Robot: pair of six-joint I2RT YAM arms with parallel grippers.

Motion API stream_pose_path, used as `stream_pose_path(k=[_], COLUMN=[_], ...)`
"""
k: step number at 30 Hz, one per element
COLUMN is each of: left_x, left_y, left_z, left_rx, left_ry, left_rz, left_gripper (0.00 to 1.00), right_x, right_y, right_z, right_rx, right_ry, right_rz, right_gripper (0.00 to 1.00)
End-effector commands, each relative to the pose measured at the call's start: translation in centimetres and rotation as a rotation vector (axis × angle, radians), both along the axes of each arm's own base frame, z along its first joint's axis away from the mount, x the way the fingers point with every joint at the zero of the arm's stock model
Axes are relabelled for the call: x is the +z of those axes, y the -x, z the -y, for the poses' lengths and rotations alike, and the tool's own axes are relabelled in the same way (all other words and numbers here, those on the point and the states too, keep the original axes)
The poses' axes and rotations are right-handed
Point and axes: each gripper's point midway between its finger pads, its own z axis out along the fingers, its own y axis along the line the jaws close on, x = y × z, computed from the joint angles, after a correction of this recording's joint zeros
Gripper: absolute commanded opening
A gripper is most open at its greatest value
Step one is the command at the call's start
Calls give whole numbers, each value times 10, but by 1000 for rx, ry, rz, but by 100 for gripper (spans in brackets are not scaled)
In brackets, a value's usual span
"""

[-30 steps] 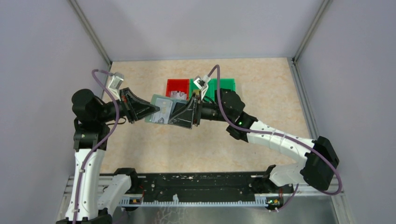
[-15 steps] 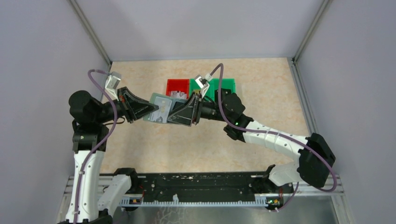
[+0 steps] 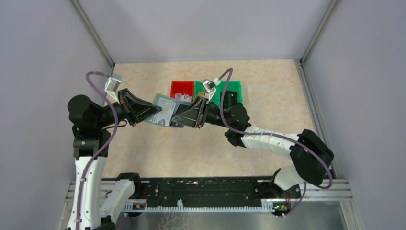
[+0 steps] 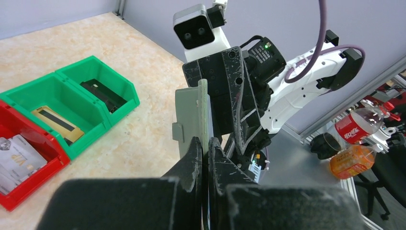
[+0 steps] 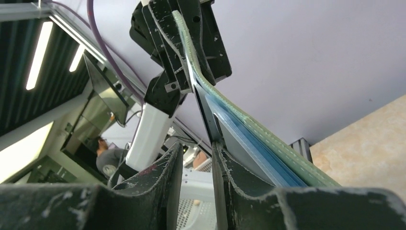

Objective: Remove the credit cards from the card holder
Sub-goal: Remove the credit card from the card holder.

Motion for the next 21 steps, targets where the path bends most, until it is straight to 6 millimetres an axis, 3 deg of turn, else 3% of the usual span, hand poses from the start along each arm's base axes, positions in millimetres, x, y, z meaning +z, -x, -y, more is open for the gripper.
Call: stream_pose_path(k=[1,9,21], left_x=[8,4,-11], left_y=[5,9,6], left_z=[1,5,5], left_rx=[-5,-46,-43], left_ry=[21,111,112], left_rz=[-6,-177,-233], left_gripper=[6,9,13], right_x=[57,49,52], right_y=[5,-18,-15], right_z=[18,9,1], right_rx=[-17,-120,-25], right_ry=[-243,-206,-290], right_rz=[58,36,19], right_gripper=[28,27,26])
